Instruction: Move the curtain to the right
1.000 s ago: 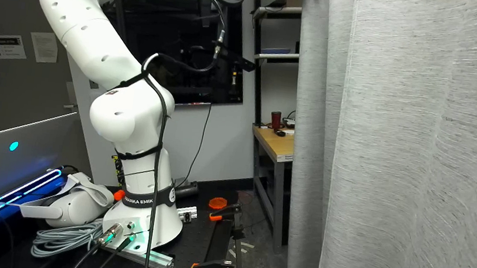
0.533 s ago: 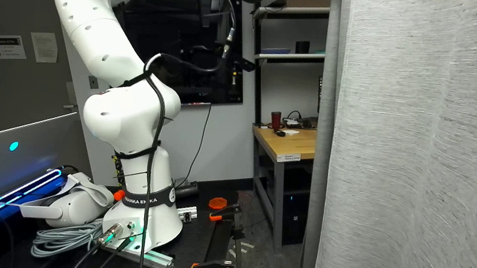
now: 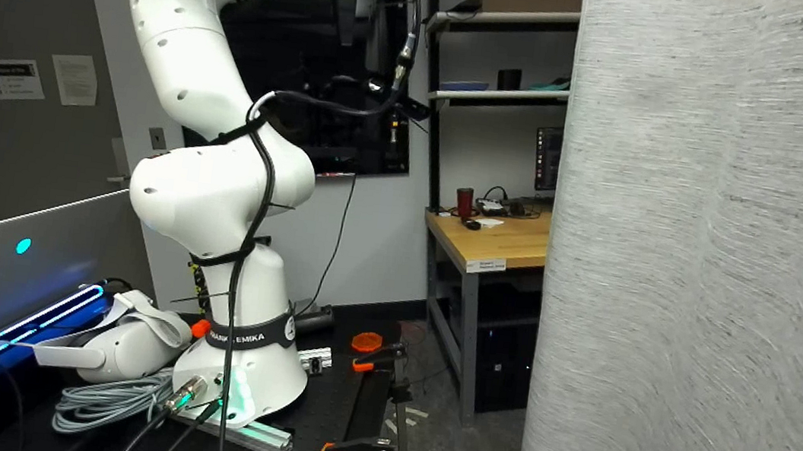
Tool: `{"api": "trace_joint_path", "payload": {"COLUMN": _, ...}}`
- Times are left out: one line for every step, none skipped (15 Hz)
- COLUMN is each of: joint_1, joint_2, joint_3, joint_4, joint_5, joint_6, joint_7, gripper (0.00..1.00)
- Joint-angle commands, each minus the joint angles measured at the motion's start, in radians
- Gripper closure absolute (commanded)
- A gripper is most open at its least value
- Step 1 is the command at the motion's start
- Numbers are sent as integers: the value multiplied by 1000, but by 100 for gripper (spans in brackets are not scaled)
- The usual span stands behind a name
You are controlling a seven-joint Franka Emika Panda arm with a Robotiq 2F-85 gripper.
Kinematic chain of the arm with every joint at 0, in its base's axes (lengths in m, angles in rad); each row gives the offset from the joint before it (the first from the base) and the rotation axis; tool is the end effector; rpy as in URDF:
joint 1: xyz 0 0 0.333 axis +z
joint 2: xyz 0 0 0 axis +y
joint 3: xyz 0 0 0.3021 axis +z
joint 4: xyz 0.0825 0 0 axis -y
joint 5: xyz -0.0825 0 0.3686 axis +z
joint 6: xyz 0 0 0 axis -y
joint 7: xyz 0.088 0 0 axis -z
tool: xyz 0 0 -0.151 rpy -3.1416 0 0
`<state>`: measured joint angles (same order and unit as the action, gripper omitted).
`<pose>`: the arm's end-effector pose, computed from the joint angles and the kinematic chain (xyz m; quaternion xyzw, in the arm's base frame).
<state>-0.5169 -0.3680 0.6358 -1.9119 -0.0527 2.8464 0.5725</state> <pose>0.5227 0.1360 0.7369 -0.8031 0.1186 -0.5780 0.0831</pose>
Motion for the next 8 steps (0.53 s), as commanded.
{"api": "trace_joint_path", "payload": {"joint_1": -105, "joint_2": 82, "joint_3": 12, "joint_4": 1, "joint_5": -44, "joint_6": -47, "joint_7": 26, "gripper": 99}}
{"api": "trace_joint_path", "payload": {"joint_1": -126, "joint_2": 90, "joint_3": 9, "joint_4": 2, "joint_5": -43, "joint_6": -44, "joint_7": 26, "gripper": 99}}
{"api": "trace_joint_path", "payload": {"joint_1": -147, "joint_2": 95, "joint_3": 4, "joint_4": 0, "joint_5": -42, "joint_6": -40, "joint_7": 24, "gripper": 99}}
{"api": "trace_joint_path", "payload": {"joint_1": -168, "joint_2": 99, "joint_3": 2, "joint_4": 2, "joint_5": -43, "joint_6": -29, "joint_7": 23, "gripper": 99}}
{"api": "trace_joint_path", "payload": {"joint_1": -188, "joint_2": 98, "joint_3": -3, "joint_4": 4, "joint_5": -42, "joint_6": -22, "joint_7": 20, "gripper": 99}}
{"api": "trace_joint_path", "payload": {"joint_1": -207, "joint_2": 97, "joint_3": -7, "joint_4": 0, "joint_5": -41, "joint_6": -20, "joint_7": 18, "gripper": 99}}
{"api": "trace_joint_path", "payload": {"joint_1": -218, "joint_2": 101, "joint_3": -13, "joint_4": -2, "joint_5": -32, "joint_6": -22, "joint_7": 12, "gripper": 99}}
{"api": "trace_joint_path", "payload": {"joint_1": -241, "joint_2": 105, "joint_3": -11, "joint_4": -3, "joint_5": -37, "joint_6": -19, "joint_7": 15, "gripper": 99}}
